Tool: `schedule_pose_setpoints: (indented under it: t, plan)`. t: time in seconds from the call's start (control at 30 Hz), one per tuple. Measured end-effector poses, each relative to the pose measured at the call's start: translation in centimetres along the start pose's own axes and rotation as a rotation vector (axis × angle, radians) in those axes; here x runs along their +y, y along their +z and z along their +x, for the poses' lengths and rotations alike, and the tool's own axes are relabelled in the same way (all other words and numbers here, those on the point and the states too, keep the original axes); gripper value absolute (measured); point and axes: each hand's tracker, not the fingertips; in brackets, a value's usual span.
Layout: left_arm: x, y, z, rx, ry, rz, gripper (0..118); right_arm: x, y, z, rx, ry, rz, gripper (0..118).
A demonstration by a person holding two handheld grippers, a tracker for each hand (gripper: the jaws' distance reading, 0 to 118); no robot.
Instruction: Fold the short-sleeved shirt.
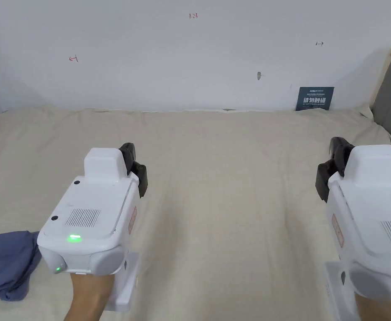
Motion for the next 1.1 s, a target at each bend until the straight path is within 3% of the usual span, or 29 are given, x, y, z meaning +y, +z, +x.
schedule_pose_setpoints:
  t: [1.1]
  plan:
    - [-0.1,0.9,-0.1,-0.015,-0.010,-0.012,0,0.2,0.7,-1.0,0.032,-0.007,-0.002,2]
